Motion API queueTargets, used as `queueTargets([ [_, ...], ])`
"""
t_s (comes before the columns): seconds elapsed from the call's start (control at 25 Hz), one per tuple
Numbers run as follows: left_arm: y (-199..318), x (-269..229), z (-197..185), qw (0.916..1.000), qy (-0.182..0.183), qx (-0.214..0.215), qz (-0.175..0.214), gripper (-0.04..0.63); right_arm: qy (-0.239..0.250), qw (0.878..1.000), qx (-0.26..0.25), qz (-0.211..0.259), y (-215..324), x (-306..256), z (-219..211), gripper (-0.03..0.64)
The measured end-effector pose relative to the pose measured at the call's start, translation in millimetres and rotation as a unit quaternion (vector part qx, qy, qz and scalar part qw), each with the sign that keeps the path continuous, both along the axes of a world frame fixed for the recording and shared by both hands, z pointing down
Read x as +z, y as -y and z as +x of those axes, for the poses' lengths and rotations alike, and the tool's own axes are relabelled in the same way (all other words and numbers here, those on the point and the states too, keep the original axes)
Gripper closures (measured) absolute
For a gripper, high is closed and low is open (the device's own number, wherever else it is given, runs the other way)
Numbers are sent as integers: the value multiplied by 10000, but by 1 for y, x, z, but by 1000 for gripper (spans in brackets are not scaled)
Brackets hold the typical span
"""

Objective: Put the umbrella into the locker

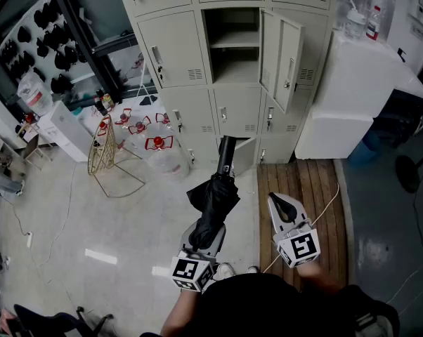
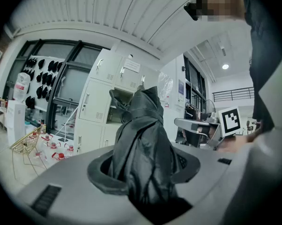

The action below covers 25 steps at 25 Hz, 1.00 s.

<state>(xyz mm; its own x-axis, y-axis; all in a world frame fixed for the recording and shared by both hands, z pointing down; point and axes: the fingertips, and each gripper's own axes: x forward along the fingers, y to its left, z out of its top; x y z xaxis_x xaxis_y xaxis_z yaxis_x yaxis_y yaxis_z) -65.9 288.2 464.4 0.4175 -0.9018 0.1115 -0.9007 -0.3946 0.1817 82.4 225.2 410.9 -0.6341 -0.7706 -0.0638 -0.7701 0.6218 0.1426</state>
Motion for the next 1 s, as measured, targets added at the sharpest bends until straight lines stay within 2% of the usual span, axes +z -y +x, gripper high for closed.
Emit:
queueTargets([
  [0.28,7,-1,-5,10000,-26,-2,12,385,-32,10000,16,28,3,0,-6,618],
  [0.56,13,-5,-13,9997,-77,231,42,383,63,9999,-5,114,3,-5,-23,618],
  [1.0,33,-8,-40,9989,150,431,131,383,97,9999,57,41,1,3,-63,618],
])
